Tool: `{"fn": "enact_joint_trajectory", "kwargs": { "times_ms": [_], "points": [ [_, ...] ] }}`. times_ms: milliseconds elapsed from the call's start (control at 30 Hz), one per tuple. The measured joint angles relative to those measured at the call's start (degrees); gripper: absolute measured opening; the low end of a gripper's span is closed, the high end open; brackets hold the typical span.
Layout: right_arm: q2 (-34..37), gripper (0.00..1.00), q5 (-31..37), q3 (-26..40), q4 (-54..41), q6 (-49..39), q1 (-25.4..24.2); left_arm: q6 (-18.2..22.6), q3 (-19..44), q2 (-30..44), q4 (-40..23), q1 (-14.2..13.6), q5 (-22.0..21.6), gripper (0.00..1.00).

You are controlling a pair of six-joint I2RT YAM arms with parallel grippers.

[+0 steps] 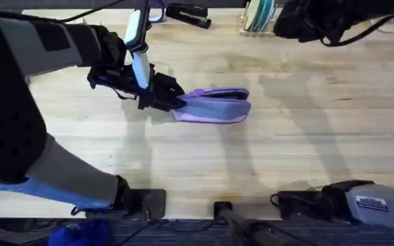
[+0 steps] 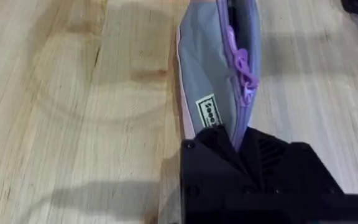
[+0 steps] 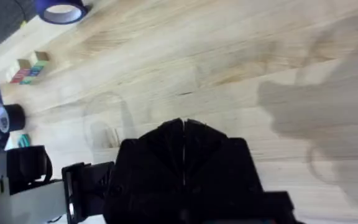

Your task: Unzip the bag, pick up the pens from the table one at a time and place them inside, then zip the bag closed.

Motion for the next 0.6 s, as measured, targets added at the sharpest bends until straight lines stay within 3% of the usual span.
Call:
{"fn": "enact_joint_trajectory", "kwargs": {
  "times_ms": [200, 433, 467, 600],
  "points": [
    [-2.1, 0.031, -1.9, 0.0, 0.0, -1.3, 1.4, 0.0, 0.0, 0.0, 0.0, 0.0, 0.0, 0.043],
    [-2.7, 0.030, -7.5, 0.0, 0.0, -1.4, 7.5, 0.0, 0.0, 0.0, 0.0, 0.0, 0.0, 0.043],
    [-2.7, 0.083, -8.2, 0.0, 0.0, -1.3, 8.5, 0.0, 0.0, 0.0, 0.0, 0.0, 0.0, 0.043],
    [-2.7, 0.658, -9.8, 0.0, 0.0, -1.3, 12.5, 0.0, 0.0, 0.0, 0.0, 0.0, 0.0, 0.043]
  ]
}}
